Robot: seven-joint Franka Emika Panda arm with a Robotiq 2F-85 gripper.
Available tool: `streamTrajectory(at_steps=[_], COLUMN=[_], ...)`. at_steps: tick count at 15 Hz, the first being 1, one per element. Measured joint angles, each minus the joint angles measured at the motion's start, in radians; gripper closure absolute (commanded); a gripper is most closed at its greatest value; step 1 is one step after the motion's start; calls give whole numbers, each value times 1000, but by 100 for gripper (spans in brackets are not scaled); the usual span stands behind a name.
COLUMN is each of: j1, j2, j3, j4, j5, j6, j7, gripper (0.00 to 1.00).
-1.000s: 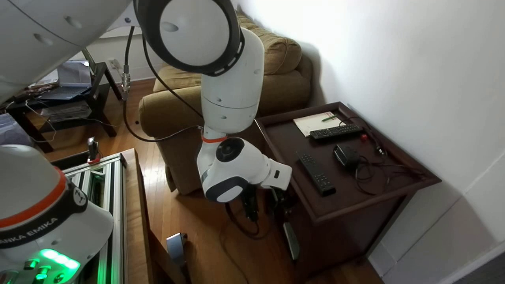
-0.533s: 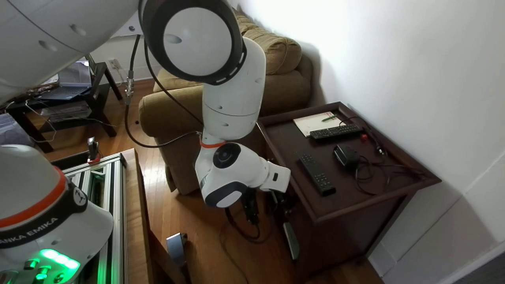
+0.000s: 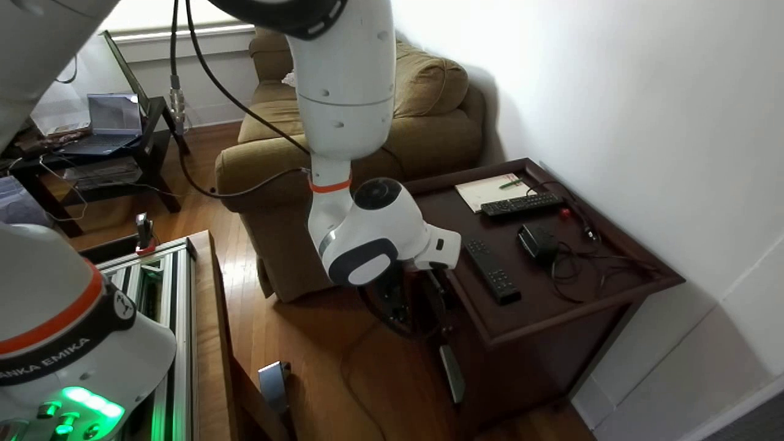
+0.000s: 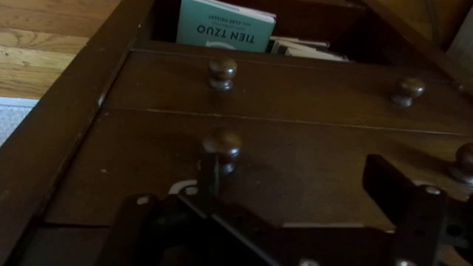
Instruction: Push the open door until it is fully closed
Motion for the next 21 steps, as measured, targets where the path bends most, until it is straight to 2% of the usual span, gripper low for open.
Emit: streamTrajectory(at_steps=[3,7,12,14,18,21], j1=[85,210,256,255,201,152], j2=[-115,-243,-413,-506,-735,-910], j3=[-48,-129,-123,-126,-126,-92], j4=[-53,-123,-204,-249,-348,-406], j5=[71,127,127,127,127,170], j6=[-186,-372,-560,-597,-635,-719], j7=[0,12,79,104,140,154], gripper=[0,0,0,0,0,0])
